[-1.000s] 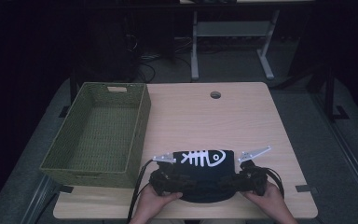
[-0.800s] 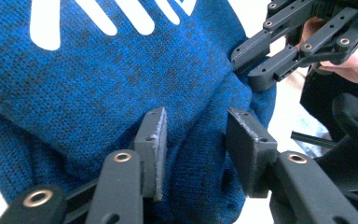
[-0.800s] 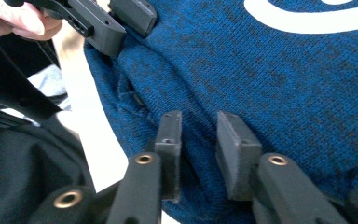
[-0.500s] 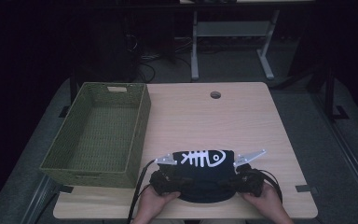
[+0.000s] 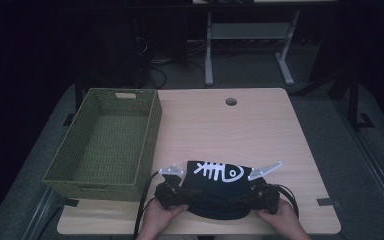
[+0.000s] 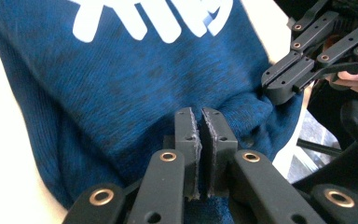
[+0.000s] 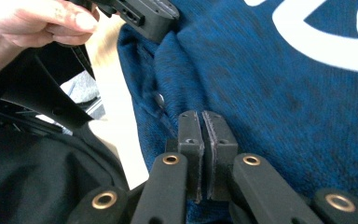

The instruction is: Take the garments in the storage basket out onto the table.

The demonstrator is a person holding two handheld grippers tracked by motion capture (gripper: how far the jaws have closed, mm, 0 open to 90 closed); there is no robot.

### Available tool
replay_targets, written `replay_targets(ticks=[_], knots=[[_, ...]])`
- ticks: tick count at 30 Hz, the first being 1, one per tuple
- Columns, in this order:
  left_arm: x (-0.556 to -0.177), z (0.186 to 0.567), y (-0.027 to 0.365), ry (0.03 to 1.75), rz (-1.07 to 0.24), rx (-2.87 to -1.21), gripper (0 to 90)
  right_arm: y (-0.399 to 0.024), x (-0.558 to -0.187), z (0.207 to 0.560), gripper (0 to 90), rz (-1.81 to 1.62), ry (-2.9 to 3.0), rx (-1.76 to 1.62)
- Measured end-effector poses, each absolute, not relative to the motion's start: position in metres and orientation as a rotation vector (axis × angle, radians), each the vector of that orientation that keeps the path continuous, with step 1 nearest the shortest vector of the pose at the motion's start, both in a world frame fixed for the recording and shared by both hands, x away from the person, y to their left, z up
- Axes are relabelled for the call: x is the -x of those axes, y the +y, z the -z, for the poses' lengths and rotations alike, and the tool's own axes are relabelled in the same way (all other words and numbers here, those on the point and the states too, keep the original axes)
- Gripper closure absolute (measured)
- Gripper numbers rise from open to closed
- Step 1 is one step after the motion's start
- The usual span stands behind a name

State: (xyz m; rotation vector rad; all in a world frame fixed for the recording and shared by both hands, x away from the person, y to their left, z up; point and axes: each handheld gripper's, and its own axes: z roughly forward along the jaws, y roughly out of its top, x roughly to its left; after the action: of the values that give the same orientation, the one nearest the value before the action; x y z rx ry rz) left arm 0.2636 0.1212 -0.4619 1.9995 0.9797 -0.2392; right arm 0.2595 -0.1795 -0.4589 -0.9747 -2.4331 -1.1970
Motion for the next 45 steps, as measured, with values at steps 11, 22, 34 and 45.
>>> replay_targets(ticks=[11, 22, 34, 45], knots=[[-0.267, 0.44, 0.134, 0.99, 0.202, -1.887, 70.8, -0.195, -0.26, 0.451, 65.8, 1.299, -2.378, 1.05], [-0.286, 0.451, 0.148, 1.163, 0.097, -1.831, 63.5, -0.233, -0.275, 0.452, 57.3, 1.322, -2.364, 1.367], [-0.29, 0.465, 0.146, 1.271, 0.088, -1.824, 44.2, -0.234, -0.282, 0.476, 45.4, 1.309, -2.238, 1.479], [-0.286, 0.475, 0.135, 1.251, 0.117, -1.814, 60.1, -0.224, -0.283, 0.478, 73.3, 1.28, -2.306, 1.454]])
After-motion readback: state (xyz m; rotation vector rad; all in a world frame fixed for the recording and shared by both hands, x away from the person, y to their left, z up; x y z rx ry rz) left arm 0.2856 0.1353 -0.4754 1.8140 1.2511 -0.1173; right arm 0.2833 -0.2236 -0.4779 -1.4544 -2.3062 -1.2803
